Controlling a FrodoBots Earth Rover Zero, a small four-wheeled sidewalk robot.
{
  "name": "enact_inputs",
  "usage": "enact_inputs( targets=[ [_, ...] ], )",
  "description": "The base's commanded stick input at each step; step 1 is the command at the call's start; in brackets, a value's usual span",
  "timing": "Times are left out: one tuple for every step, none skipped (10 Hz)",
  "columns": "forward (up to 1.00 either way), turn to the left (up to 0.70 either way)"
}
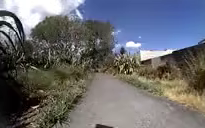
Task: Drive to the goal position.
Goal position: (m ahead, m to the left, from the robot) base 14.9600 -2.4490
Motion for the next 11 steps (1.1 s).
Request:
enact_inputs(
  targets=[
    [0.7,0.0],
    [0.7,0.0],
    [0.7,0.0],
    [0.7,0.0],
    [0.7,0.0],
    [0.7,0.0],
    [0.7,0.0],
    [0.7,0.0],
    [0.7,0.0],
    [0.7,0.0],
    [0.7,0.0]
  ],
)
